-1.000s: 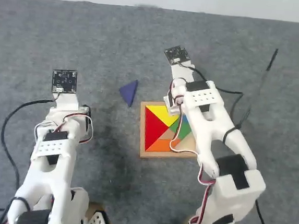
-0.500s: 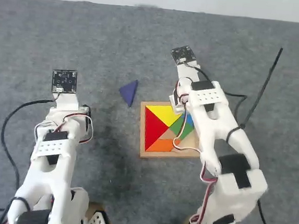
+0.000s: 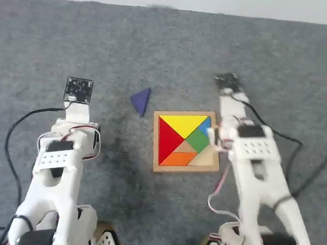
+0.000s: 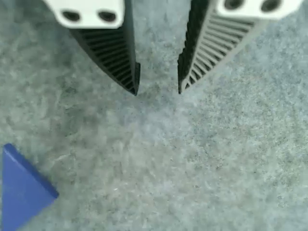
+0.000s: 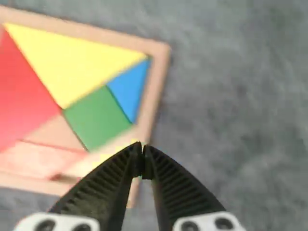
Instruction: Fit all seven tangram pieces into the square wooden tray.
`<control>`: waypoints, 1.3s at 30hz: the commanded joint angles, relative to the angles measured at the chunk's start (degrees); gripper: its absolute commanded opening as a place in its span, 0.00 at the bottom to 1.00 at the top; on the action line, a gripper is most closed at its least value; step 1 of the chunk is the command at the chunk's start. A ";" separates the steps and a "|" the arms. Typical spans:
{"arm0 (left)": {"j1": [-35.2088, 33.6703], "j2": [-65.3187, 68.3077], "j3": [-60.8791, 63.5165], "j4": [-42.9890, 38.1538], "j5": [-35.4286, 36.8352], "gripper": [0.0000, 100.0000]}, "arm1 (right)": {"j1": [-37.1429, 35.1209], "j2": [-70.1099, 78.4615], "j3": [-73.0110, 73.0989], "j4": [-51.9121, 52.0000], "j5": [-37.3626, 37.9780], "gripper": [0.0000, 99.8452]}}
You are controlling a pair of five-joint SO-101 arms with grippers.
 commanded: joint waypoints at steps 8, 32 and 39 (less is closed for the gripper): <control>12.40 0.18 -19.56 24.62 -0.79 0.12 | 11.47 -17.01 17.49 -1.63 4.75 0.01; 16.62 67.43 -94.02 47.03 7.91 0.22 | 8.31 -17.01 23.65 -7.60 4.57 0.01; 16.62 75.96 -103.08 51.43 8.53 0.22 | 8.31 -17.01 23.65 -7.69 4.57 0.01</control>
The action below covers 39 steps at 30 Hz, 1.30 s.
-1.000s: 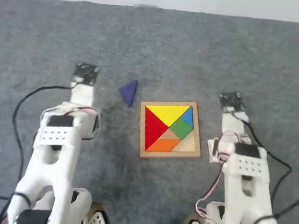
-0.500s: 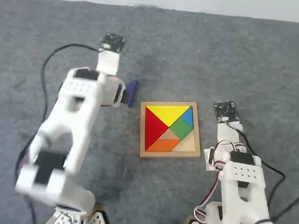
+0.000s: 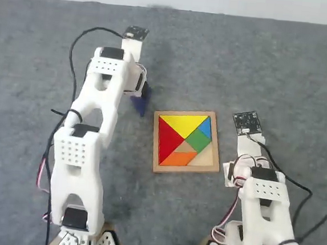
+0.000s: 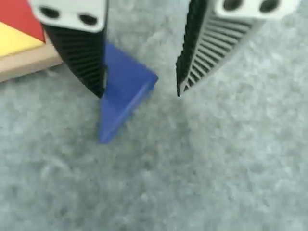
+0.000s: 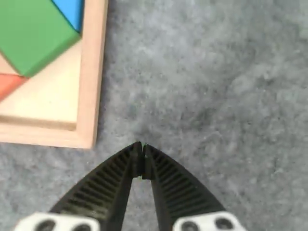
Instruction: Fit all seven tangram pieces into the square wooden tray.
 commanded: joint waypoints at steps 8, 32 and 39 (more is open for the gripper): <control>1.49 7.82 -12.00 9.85 0.62 0.18 | -0.40 -1.98 0.35 -2.86 0.35 0.01; -1.41 8.53 -23.43 24.44 -0.09 0.25 | -0.40 -1.98 0.44 -2.95 0.35 0.01; -2.55 8.53 -19.30 24.44 -1.49 0.25 | -0.40 -1.98 0.44 -2.95 0.35 0.01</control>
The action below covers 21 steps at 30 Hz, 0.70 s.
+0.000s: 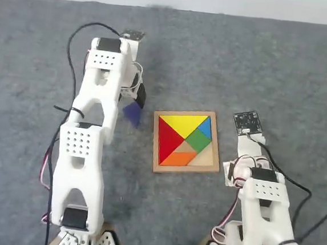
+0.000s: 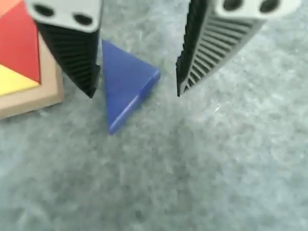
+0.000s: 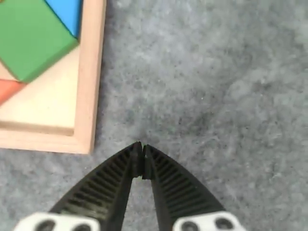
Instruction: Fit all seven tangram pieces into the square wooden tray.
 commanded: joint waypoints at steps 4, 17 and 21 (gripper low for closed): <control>-0.97 -0.53 6.46 1.41 -3.60 0.25 | -0.57 -1.98 -0.35 -1.01 0.35 0.01; 0.44 -0.62 11.03 -5.63 -3.87 0.23 | -0.57 -1.98 -0.35 -1.01 0.35 0.01; 0.70 -0.53 9.27 -5.54 -5.54 0.25 | -0.57 -1.98 -0.35 -1.01 0.35 0.01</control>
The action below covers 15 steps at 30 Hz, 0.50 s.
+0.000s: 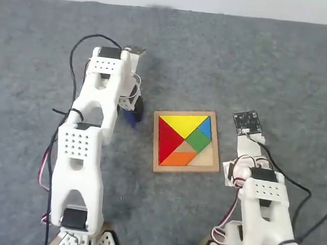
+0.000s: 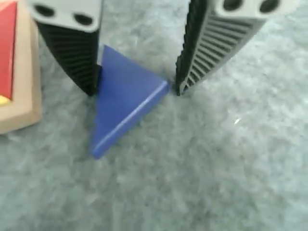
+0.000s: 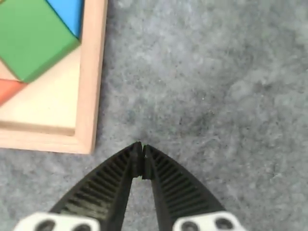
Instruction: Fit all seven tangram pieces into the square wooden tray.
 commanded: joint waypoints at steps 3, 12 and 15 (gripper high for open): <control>1.49 0.26 -1.63 -1.49 -2.99 0.24 | -0.40 -1.98 -0.35 -1.01 0.35 0.01; 3.43 1.05 -1.19 -1.58 -3.52 0.18 | -0.48 -1.98 -0.35 -1.01 0.35 0.01; 3.96 0.97 -0.75 -0.88 -5.98 0.14 | -0.48 -1.98 -0.35 -1.01 0.35 0.01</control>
